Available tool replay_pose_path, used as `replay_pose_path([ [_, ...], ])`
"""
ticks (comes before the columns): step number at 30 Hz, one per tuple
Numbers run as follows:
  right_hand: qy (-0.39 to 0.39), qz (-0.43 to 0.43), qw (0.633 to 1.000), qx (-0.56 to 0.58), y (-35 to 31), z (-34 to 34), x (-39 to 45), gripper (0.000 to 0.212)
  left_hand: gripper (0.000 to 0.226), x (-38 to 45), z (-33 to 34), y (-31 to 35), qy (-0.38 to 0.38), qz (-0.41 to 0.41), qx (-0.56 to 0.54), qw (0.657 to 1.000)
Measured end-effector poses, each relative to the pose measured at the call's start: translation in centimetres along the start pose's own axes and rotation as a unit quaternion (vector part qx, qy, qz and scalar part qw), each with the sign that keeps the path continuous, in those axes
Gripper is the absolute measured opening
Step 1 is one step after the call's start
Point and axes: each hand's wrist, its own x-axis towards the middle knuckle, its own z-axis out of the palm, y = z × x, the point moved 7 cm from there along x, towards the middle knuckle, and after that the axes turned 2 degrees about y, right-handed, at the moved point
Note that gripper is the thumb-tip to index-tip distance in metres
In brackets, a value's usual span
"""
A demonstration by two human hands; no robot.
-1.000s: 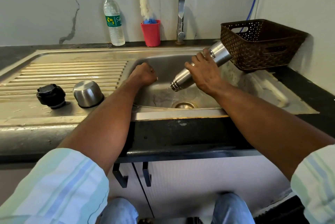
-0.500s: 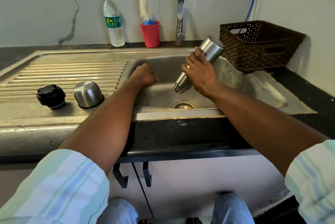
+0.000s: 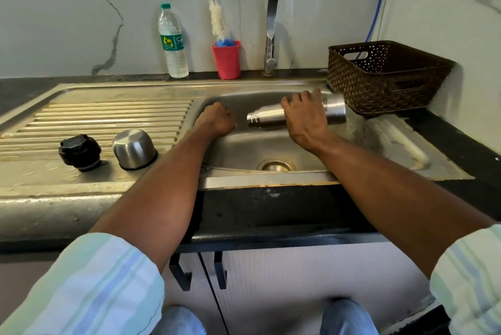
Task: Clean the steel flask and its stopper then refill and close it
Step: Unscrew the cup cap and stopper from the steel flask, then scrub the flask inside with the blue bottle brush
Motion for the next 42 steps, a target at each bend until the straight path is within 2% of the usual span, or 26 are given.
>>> replay_pose_path([
  [3,-0.018,0.055,0.995,0.078,0.6,0.3,-0.1,0.056,0.030,1.2,0.2,-0.7,0.014,-0.023,-0.034,0.999],
  [5,-0.031,0.086,0.981,0.170,0.8,0.7,-0.1,0.061,0.025,1.5,0.4,-1.1,0.008,-0.063,-0.134,0.989],
  [7,-0.041,0.114,0.951,0.285,0.9,0.9,-0.1,0.069,0.018,0.3,0.6,0.0,-0.043,-0.102,-0.293,0.950],
  [9,-0.045,0.134,0.911,0.387,0.8,1.0,-0.1,0.077,0.023,-0.6,0.8,0.5,-0.072,-0.149,-0.388,0.907],
  [11,-0.025,0.130,0.874,0.467,0.5,0.5,0.1,0.082,0.031,-1.3,1.2,0.7,-0.112,-0.198,-0.427,0.875],
  [13,0.002,0.123,0.837,0.534,0.1,-0.4,0.3,0.088,0.059,-2.2,1.9,0.6,-0.188,-0.252,-0.444,0.839],
  [16,0.039,0.106,0.796,0.594,-0.4,-1.9,0.3,0.093,0.093,-3.0,3.2,1.5,-0.288,-0.272,-0.474,0.786],
  [18,0.056,0.072,0.784,0.614,-1.0,-2.8,0.2,0.092,0.101,-3.5,3.7,2.5,-0.327,-0.259,-0.507,0.755],
  [20,0.068,0.027,0.775,0.627,-1.6,-3.5,0.1,0.090,0.094,-3.6,3.6,3.3,-0.341,-0.231,-0.529,0.742],
  [27,0.062,-0.052,0.772,0.631,-2.6,-3.6,0.2,0.083,0.077,-2.8,2.8,3.7,-0.290,-0.210,-0.614,0.704],
  [30,0.037,-0.073,0.779,0.621,-2.8,-3.9,0.9,0.077,0.063,-2.2,2.1,3.1,-0.221,-0.229,-0.646,0.694],
  [32,0.002,-0.078,0.800,0.595,-2.8,-3.9,2.2,0.076,0.057,-1.4,1.7,2.5,-0.174,-0.244,-0.665,0.684],
  [34,-0.044,-0.063,0.809,0.583,-2.3,-3.7,3.9,0.065,0.054,-0.8,0.9,1.9,-0.125,-0.251,-0.702,0.655],
  [36,-0.064,-0.025,0.808,0.585,-1.5,-3.5,6.2,0.048,0.054,0.1,0.1,1.2,-0.077,-0.249,-0.747,0.612],
  [39,-0.016,0.041,0.808,0.588,-0.7,-3.4,10.6,0.022,0.057,1.6,-1.1,0.1,-0.018,-0.225,-0.801,0.554],
  [42,0.019,0.085,0.803,0.590,-1.6,-3.3,15.5,0.008,0.063,2.9,-2.1,-0.7,0.018,-0.196,-0.830,0.521],
])
